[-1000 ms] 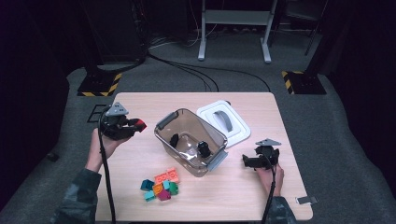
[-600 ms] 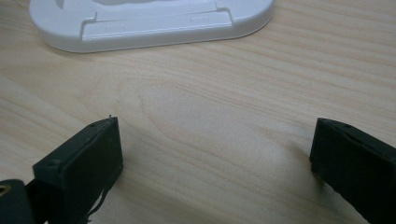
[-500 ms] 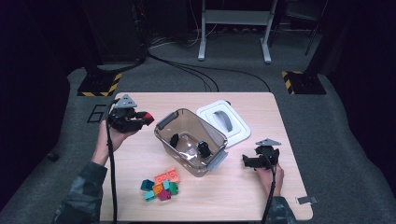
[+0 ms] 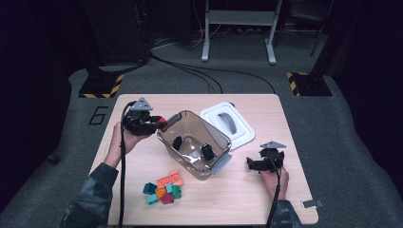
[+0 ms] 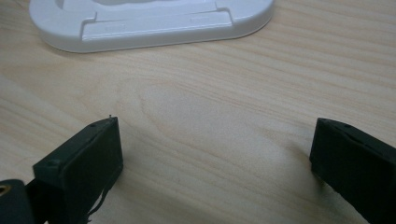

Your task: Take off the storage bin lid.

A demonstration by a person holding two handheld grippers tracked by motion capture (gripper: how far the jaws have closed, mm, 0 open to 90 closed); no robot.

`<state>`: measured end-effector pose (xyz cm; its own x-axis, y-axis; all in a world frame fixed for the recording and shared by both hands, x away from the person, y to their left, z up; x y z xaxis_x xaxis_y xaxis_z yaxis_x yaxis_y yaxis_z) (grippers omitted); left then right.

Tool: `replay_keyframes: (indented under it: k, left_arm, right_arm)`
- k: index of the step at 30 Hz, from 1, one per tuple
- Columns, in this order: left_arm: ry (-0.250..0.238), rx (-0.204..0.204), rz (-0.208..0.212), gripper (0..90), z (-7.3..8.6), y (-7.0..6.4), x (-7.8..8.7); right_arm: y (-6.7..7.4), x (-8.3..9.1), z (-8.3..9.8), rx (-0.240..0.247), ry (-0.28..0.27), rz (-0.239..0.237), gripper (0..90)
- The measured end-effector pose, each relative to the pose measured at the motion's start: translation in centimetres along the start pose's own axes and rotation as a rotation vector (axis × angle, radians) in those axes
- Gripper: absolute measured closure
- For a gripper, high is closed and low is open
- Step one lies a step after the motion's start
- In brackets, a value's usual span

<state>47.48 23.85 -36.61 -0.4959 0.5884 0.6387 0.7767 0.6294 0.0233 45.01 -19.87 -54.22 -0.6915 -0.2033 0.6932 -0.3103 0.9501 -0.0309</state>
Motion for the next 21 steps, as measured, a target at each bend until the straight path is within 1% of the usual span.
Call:
replay_keyframes:
  k: [7,8,10,11,16,19,21]
  left_arm:
    - [0.044,0.012,0.027,67.0,1.0,-0.3,-1.7]
    - [0.044,0.017,0.030,67.0,1.1,-0.3,-1.9]
    - [0.066,0.013,0.038,66.9,1.2,-0.4,-2.2]
    - [0.064,0.013,0.036,67.0,1.3,-0.4,-2.3]
    - [0.095,0.019,0.043,66.9,1.5,-0.5,-2.7]
    - [0.103,0.021,0.031,66.9,1.7,-0.6,-2.9]
    - [0.107,0.025,0.031,66.8,1.9,-0.5,-3.0]
  right_arm:
    - [0.0,0.0,0.0,0.000,0.000,0.000,1.6]
    - [0.0,0.0,0.0,0.000,0.000,0.000,1.6]
    - [0.0,0.0,0.0,0.000,0.000,0.000,1.6]
    - [0.0,0.0,0.0,0.000,0.000,0.000,1.6]
    - [0.0,0.0,0.0,0.000,0.000,0.000,1.6]
    - [0.0,0.0,0.0,0.000,0.000,0.000,1.6]
    - [0.0,0.0,0.0,0.000,0.000,0.000,1.6]
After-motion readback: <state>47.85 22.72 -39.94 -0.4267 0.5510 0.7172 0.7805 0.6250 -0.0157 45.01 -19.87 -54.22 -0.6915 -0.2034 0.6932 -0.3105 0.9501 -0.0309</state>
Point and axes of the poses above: each handheld gripper's, and its own axes: x roughly backward along the jaws, z roughly out of its underside, y roughly to its left, the point moved 2 cm from there along -x, roughly forward along the jaws, and after that the axes turned 3 degrees about z, right-handed, at the moved point
